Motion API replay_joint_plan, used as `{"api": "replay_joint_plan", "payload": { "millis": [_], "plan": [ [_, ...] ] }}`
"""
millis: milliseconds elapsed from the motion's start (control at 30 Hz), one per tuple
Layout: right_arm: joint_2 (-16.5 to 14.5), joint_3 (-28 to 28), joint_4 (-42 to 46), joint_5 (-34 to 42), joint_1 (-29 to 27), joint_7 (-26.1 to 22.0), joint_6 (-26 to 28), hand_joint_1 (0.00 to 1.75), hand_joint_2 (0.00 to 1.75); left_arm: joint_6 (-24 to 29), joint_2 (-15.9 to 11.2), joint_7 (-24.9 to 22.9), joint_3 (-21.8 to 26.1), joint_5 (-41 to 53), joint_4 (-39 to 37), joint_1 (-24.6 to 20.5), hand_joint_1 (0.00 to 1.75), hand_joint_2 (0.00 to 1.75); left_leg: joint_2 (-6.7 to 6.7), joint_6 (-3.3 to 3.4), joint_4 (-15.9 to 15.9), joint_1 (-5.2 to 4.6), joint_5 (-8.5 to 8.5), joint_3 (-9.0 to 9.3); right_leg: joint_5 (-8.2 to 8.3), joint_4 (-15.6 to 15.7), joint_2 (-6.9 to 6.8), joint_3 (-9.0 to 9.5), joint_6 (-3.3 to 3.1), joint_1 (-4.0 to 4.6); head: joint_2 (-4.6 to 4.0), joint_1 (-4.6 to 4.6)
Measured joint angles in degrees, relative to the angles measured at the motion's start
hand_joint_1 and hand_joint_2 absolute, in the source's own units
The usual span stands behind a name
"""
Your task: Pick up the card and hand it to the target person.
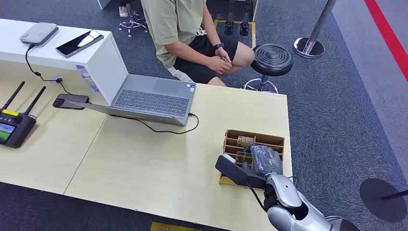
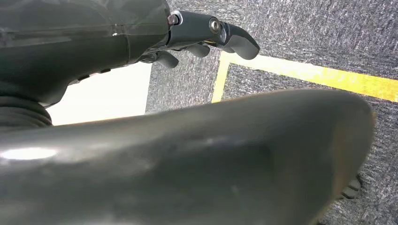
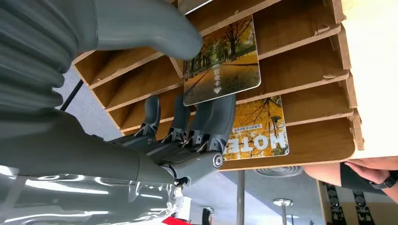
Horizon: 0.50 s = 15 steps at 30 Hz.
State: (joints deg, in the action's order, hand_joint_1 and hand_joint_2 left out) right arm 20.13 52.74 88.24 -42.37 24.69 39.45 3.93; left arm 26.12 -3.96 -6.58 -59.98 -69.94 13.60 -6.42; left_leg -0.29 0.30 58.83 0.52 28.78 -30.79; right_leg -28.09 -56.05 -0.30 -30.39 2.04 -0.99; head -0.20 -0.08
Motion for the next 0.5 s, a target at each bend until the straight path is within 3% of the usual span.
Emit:
{"api": "replay_joint_plan", "payload": {
  "millis": [367, 500],
  "plan": [
    [-0.02, 0.0, -0.27, 0.32, 0.05, -0.56, 0.07, 1.27, 1.75, 0.73, 0.0, -0.28, 0.0, 0.01, 0.0, 0.0, 0.0, 0.0, 0.0, 0.0, 0.0, 0.0, 0.0, 0.0, 0.0, 0.0, 0.0, 0.0, 0.0, 0.0, 0.0, 0.0],
    [-0.02, 0.0, -0.28, 0.54, 0.06, -0.63, 0.07, 1.32, 1.75, 1.63, 0.0, -0.16, -0.01, 0.46, 0.0, 0.0, 0.0, 1.75, 0.0, 0.0, 0.0, 0.0, 0.0, 0.0, 0.0, 0.0, 0.0, 0.0, 0.0, 0.0, 0.0, 0.01]
  ]
}}
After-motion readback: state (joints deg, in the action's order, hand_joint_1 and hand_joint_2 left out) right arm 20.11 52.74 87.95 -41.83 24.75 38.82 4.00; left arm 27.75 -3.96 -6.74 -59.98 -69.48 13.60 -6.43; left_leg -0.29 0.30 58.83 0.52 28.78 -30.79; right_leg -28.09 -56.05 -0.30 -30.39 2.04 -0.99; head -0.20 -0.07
